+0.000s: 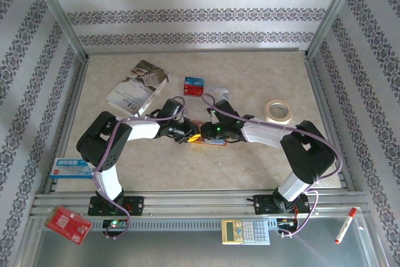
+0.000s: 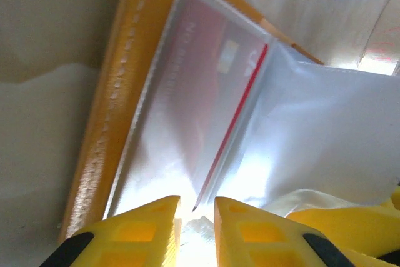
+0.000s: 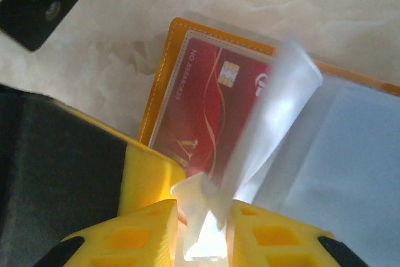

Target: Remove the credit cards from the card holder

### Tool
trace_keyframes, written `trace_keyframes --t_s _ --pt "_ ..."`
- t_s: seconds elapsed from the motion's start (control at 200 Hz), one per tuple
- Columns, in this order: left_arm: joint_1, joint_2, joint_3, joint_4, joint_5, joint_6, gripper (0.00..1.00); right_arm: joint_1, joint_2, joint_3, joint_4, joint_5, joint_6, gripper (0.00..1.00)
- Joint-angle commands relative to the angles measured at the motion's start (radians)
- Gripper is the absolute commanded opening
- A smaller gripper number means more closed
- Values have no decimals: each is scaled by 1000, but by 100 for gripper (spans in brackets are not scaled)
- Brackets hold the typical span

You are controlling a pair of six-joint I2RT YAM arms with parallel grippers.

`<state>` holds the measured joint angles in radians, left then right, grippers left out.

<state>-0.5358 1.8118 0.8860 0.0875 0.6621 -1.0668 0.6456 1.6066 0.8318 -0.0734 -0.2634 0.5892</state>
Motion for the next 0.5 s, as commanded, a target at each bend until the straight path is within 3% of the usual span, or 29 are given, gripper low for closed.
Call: trace_keyframes --t_s 0.0,0.25,0.495 --pt "-12 20 43 -44 -14 42 24 -31 -92 -50 84 6 65 32" --pt "-23 50 99 0 9 34 27 -90 -265 -134 110 76 92 38" --pt "-60 108 176 1 23 41 29 -125 -317 -165 94 89 104 39"
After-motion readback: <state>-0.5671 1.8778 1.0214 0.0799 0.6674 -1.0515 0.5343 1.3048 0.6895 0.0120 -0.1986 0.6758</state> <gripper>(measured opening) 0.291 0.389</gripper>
